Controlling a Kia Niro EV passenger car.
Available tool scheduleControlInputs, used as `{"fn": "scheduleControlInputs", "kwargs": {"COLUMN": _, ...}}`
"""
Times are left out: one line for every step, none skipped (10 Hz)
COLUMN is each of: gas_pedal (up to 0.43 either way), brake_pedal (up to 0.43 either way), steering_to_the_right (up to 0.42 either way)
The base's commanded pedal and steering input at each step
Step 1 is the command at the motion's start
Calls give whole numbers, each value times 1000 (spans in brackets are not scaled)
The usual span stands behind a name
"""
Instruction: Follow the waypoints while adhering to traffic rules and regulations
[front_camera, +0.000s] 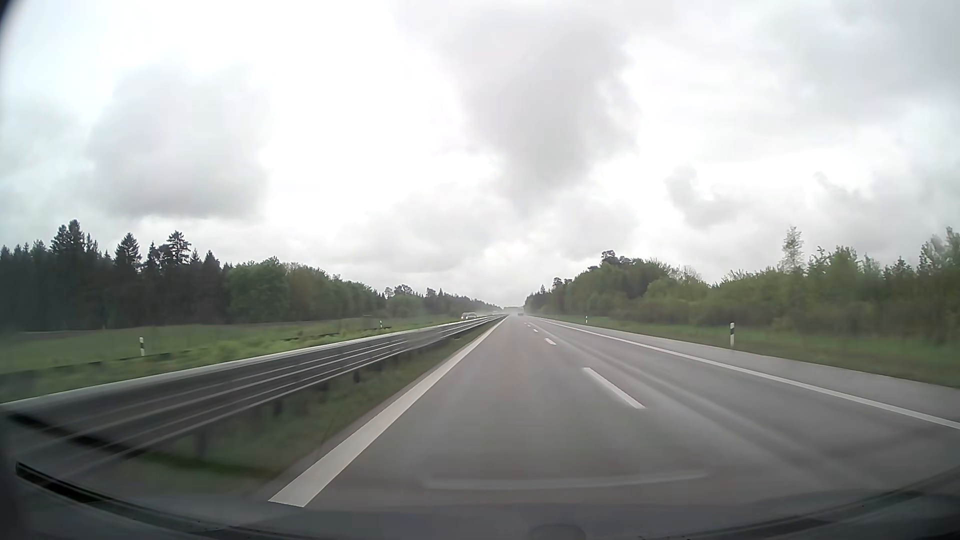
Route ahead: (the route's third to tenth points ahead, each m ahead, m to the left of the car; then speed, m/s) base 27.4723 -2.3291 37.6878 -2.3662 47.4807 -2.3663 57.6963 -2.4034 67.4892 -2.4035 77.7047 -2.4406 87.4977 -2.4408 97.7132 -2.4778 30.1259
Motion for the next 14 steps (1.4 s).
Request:
{"fn": "scheduleControlInputs", "kwargs": {"gas_pedal": 287, "brake_pedal": 0, "steering_to_the_right": -1}}
{"fn": "scheduleControlInputs", "kwargs": {"gas_pedal": 287, "brake_pedal": 0, "steering_to_the_right": 0}}
{"fn": "scheduleControlInputs", "kwargs": {"gas_pedal": 287, "brake_pedal": 0, "steering_to_the_right": 0}}
{"fn": "scheduleControlInputs", "kwargs": {"gas_pedal": 287, "brake_pedal": 0, "steering_to_the_right": 0}}
{"fn": "scheduleControlInputs", "kwargs": {"gas_pedal": 287, "brake_pedal": 0, "steering_to_the_right": 1}}
{"fn": "scheduleControlInputs", "kwargs": {"gas_pedal": 287, "brake_pedal": 0, "steering_to_the_right": 2}}
{"fn": "scheduleControlInputs", "kwargs": {"gas_pedal": 287, "brake_pedal": 0, "steering_to_the_right": 3}}
{"fn": "scheduleControlInputs", "kwargs": {"gas_pedal": 287, "brake_pedal": 0, "steering_to_the_right": 3}}
{"fn": "scheduleControlInputs", "kwargs": {"gas_pedal": 287, "brake_pedal": 0, "steering_to_the_right": 3}}
{"fn": "scheduleControlInputs", "kwargs": {"gas_pedal": 299, "brake_pedal": 0, "steering_to_the_right": 4}}
{"fn": "scheduleControlInputs", "kwargs": {"gas_pedal": 299, "brake_pedal": 0, "steering_to_the_right": 4}}
{"fn": "scheduleControlInputs", "kwargs": {"gas_pedal": 299, "brake_pedal": 0, "steering_to_the_right": 4}}
{"fn": "scheduleControlInputs", "kwargs": {"gas_pedal": 299, "brake_pedal": 0, "steering_to_the_right": 4}}
{"fn": "scheduleControlInputs", "kwargs": {"gas_pedal": 311, "brake_pedal": 0, "steering_to_the_right": 4}}
